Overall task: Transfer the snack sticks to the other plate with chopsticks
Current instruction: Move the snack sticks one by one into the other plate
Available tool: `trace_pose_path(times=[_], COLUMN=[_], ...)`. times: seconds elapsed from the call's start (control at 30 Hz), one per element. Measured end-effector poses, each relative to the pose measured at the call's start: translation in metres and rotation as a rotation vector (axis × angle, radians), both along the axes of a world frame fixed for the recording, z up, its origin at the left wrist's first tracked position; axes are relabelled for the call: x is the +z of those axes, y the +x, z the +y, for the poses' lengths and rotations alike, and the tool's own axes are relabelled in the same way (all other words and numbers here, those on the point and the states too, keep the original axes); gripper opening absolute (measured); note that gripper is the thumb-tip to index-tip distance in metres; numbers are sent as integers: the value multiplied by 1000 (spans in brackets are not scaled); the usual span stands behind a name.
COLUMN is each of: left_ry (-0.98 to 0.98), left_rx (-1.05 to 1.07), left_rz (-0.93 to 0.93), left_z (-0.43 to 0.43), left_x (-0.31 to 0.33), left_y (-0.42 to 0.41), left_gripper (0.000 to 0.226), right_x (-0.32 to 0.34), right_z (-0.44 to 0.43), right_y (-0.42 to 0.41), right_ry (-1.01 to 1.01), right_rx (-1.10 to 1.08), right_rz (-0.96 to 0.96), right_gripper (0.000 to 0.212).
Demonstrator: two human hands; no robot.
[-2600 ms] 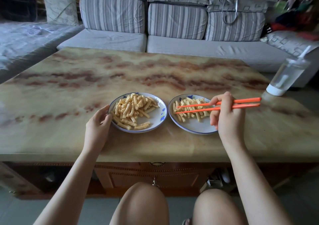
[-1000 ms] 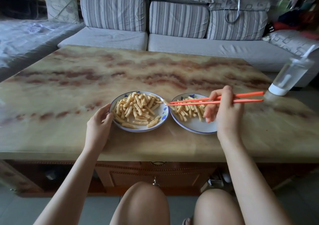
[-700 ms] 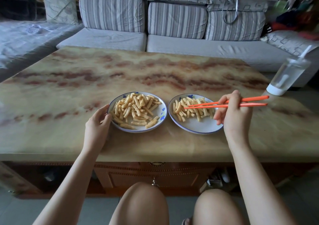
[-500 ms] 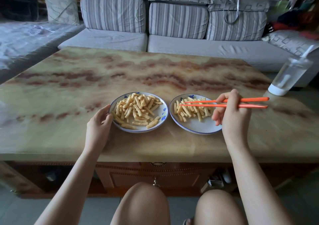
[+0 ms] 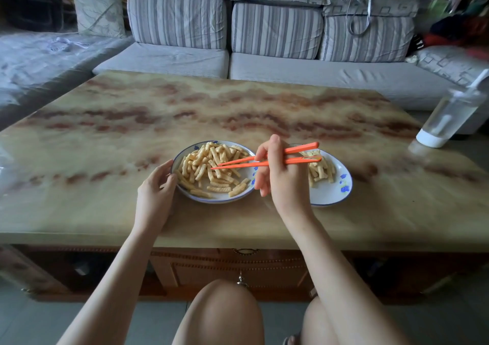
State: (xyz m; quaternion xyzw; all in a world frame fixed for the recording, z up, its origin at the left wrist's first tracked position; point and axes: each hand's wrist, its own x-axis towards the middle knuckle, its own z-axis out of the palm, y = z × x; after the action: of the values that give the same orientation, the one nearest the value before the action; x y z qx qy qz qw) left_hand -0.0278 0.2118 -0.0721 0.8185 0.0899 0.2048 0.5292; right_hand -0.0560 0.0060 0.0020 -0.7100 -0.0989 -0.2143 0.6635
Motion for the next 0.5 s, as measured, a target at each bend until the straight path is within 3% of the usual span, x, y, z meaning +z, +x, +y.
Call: trace_pose_path(times=[0.17, 0.5], left_ry=[8, 9], left_rx=[-2, -4], left_rz=[-11, -10], left_z=[0, 0], left_x=[1, 1], left_y=[0, -1], left_gripper=[35, 35], right_x=[-6, -3], right_z=[5, -12], right_y=[2, -2], right_ry=[-57, 14], right_rx=[6, -91], right_rz=[-18, 47], right_gripper=[43, 48])
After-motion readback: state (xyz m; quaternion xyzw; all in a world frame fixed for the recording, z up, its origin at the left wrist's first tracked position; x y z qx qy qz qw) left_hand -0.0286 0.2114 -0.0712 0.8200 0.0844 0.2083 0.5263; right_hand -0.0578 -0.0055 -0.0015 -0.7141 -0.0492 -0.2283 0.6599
